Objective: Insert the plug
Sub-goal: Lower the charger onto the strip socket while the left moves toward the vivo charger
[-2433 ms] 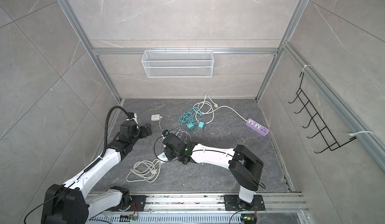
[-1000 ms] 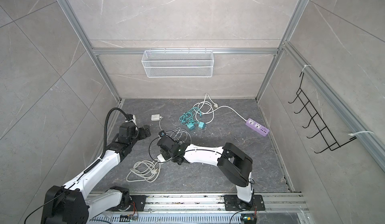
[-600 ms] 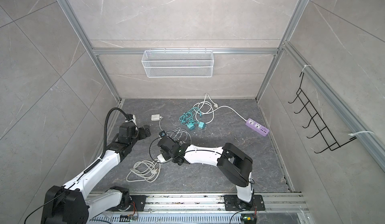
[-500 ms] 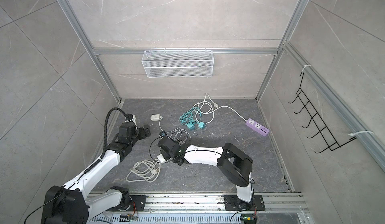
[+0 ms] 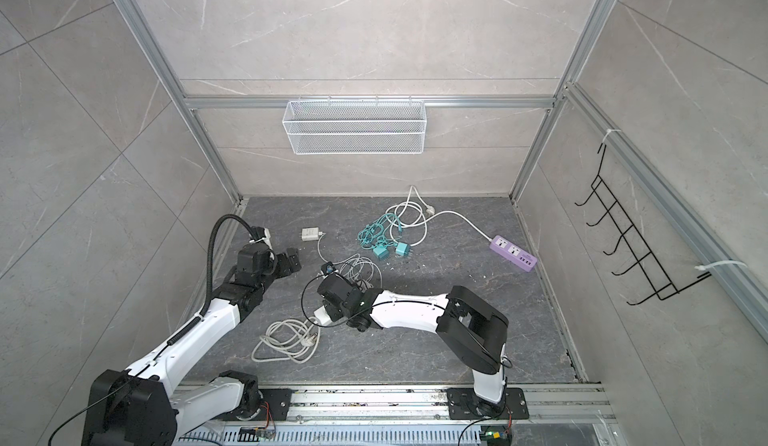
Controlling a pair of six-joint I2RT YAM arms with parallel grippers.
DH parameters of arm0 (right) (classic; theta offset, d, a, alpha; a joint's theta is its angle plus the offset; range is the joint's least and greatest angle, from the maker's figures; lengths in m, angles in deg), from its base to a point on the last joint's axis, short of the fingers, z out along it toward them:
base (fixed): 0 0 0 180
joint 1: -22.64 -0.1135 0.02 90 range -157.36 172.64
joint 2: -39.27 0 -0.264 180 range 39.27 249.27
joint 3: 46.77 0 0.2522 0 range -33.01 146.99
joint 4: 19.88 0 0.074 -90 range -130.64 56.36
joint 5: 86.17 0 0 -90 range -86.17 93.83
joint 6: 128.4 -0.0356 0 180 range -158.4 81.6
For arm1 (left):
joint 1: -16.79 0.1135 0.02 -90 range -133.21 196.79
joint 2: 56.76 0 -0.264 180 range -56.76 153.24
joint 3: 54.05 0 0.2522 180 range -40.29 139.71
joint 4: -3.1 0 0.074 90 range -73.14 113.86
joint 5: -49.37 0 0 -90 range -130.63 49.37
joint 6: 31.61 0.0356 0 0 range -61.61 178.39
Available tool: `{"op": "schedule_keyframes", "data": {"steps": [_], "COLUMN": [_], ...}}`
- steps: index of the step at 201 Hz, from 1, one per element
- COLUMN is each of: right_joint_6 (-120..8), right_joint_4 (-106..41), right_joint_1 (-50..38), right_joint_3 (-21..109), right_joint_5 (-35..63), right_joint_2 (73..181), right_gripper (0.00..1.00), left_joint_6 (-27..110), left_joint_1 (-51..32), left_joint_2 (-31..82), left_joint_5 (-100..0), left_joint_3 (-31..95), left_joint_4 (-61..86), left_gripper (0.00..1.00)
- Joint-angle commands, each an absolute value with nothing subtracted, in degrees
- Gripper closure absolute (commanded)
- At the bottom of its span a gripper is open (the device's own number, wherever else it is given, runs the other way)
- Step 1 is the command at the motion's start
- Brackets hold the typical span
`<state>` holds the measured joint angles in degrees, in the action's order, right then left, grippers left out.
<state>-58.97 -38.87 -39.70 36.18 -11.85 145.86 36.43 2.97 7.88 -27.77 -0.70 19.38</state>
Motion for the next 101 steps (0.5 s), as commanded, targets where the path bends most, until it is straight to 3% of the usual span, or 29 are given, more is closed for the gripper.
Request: {"op": "schedule_keyframes", "data": {"steps": [1, 101], "right_joint_6": [-59.75, -61.12], "right_joint_4": [-39.88, -40.8], "right_joint_1": [-40.06, -41.78], "right_joint_3": [35.85, 33.83], "right_joint_5": [-12.49, -13.06], "right_joint_2": [146.03, 148.51], "right_gripper": [0.94, 0.95], "left_joint_6": [35.63, 35.36], "left_joint_1": [3.36, 3.36], "left_joint_2": [6.01, 3.86], "left_joint_5": [-28.27, -27.13], "left_joint_3": [-1.41, -1.51], "left_joint_4": [17.56, 17.11], "left_gripper": [0.0, 0.0]}}
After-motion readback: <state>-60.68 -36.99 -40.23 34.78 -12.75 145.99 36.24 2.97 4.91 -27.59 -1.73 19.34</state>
